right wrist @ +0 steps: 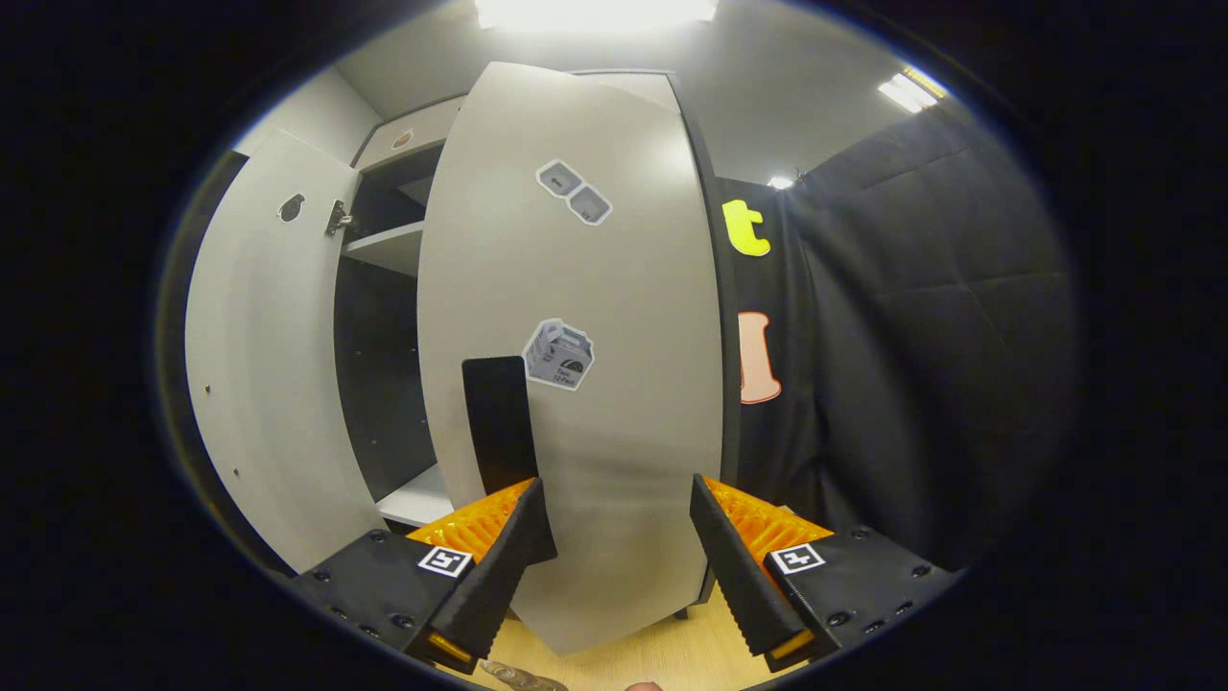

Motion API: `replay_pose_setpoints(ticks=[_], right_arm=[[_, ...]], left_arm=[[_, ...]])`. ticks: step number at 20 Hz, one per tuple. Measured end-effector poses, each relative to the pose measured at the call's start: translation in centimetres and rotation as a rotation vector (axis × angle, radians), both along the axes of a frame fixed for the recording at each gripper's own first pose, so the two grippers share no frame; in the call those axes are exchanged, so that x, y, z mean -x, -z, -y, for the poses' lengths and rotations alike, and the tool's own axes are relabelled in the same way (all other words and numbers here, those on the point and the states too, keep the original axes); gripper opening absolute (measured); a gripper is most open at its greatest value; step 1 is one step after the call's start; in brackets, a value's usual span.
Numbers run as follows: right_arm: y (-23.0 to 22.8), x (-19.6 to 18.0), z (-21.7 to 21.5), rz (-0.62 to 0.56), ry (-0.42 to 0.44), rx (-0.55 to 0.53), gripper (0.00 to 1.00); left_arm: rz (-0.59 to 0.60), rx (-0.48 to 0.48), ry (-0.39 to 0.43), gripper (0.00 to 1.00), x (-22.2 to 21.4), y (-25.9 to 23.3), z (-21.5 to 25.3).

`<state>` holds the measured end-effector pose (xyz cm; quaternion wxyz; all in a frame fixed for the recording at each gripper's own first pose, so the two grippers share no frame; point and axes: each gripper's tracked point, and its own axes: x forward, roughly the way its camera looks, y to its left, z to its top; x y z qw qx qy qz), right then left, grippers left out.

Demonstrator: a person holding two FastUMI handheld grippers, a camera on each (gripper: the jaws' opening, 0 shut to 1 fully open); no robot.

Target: Grasp the bottle in the cabinet with the left hand and place it on the coaster, then close the right door with the right hand and the left door with the left hand.

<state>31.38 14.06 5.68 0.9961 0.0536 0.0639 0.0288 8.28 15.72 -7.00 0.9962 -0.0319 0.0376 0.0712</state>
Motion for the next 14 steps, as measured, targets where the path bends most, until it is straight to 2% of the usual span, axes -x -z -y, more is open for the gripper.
replay_pose_setpoints(ticks=[4,5,6,7,9,10,11,12,13,14], right_arm=[[0.7,1.1,0.4,0.003,0.018,0.041,0.97],[1.0,1.6,0.7,0.002,0.024,0.058,0.93],[1.4,1.9,1.0,0.001,0.032,0.073,0.98],[1.7,2.4,1.3,0.000,0.041,0.083,0.93],[2.5,2.9,1.7,-0.009,0.049,0.086,0.93],[3.2,3.1,1.9,-0.019,0.052,0.083,0.98],[3.8,3.5,2.1,-0.032,0.056,0.081,0.98],[4.4,3.8,2.3,-0.043,0.059,0.079,0.93],[4.9,4.1,2.5,-0.050,0.062,0.079,0.98],[5.4,4.4,2.7,-0.056,0.066,0.082,0.98]], left_arm=[[-0.004,0.042,0.024,0.92,-1.2,-1.1,0.0],[-0.005,0.050,0.028,0.92,-1.6,-1.4,-0.1],[-0.006,0.056,0.033,0.92,-2.2,-1.9,-0.1],[-0.008,0.063,0.040,0.92,-2.8,-2.4,-0.2],[-0.012,0.073,0.065,0.92,-4.1,-3.4,0.2],[-0.014,0.070,0.075,0.92,-4.6,-3.9,0.4],[-0.014,0.059,0.078,0.92,-5.2,-4.4,0.3],[-0.014,0.044,0.082,0.92,-5.8,-5.1,0.5],[-0.015,0.031,0.091,0.92,-6.5,-5.8,0.7],[-0.016,0.023,0.104,0.92,-7.3,-6.6,1.3]])
